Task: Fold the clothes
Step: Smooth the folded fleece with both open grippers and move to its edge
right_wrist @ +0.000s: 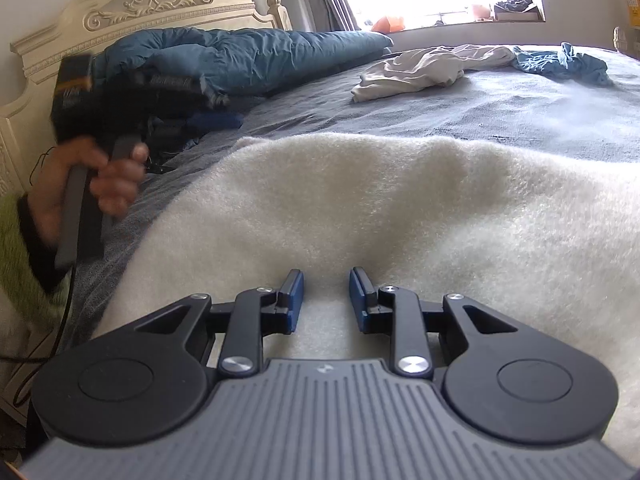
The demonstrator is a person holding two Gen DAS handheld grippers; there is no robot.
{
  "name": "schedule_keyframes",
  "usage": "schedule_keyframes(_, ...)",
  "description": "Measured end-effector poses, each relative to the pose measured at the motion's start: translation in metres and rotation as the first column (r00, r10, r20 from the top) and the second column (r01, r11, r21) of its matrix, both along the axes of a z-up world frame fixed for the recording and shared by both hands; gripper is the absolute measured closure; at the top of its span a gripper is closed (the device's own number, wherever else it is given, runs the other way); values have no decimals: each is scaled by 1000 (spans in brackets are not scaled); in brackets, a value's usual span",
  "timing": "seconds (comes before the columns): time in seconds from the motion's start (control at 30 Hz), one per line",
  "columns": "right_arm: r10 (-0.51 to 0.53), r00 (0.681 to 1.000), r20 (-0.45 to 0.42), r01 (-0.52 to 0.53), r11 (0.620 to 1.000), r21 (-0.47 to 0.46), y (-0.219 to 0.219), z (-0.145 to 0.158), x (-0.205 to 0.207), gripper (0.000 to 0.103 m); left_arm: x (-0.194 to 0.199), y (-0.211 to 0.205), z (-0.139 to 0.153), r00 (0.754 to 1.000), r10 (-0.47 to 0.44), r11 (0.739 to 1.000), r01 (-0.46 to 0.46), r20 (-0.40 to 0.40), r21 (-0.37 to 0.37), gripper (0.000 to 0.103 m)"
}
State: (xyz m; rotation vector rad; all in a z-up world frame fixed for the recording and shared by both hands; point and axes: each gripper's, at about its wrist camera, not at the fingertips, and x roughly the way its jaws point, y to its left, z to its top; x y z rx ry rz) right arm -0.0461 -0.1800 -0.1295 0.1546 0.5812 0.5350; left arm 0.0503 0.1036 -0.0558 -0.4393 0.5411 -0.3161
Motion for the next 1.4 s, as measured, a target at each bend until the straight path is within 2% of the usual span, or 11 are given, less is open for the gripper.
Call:
schedule_keyframes(0.17, -3, 1000, 1, 3, 1000, -2, 1, 0, -1, 78, 28, -4, -38, 996, 55, 994, -47, -77, 99, 100)
schedule_keyframes(0.37, -3, 1000, 2, 2, 1000, 8, -1, -1, 0, 78, -12, 0, 2, 994, 98, 984, -105, 51, 142, 79)
schedule_keyframes(0.5, -4, 1000, 5, 4, 1000, 7, -2, -2, 0, 78, -32, -17, 11, 999, -1, 996, -2, 41, 91, 73)
schedule_keyframes(0.73, -11, 999, -39, 11, 1000, -13, -4, 39, 9, 71, -35, -35, -25, 1000, 12, 989, -12, -4, 145, 79)
schedule_keyframes(0.87, -30, 998, 54, 33, 998, -57, -5, 76, 49, 56, -33, -33, -26, 1000, 14, 991, -12, -11, 131, 79)
schedule_keyframes(0.97, -89, 996, -3, 88, 990, -109, -12, 70, 100, 56, -34, -33, -30, 1000, 12, 992, -11, -7, 128, 79)
schedule_keyframes(1.1, -228, 971, -77, 205, 950, -235, -68, 40, 118, 59, -33, -29, -33, 1000, 1, 994, 0, -5, 111, 79)
schedule_keyframes(1.17, -251, 963, -100, 234, 960, -154, -117, 35, 98, 65, -31, -26, -36, 1000, -6, 996, 7, -7, 91, 79)
schedule_keyframes(1.23, -300, 947, -115, 291, 952, -90, -164, 38, 74, 92, -30, -23, -38, 1000, -10, 997, 10, -8, 79, 80)
schedule_keyframes(1.3, -406, 910, -82, 394, 910, -132, -199, 41, 54, 94, -29, -22, -38, 1000, -14, 997, 15, -6, 78, 80)
schedule_keyframes(1.4, -421, 889, -180, 433, 901, 28, -237, 35, 37, 95, -30, -25, -34, 1000, -17, 994, 17, -4, 107, 81)
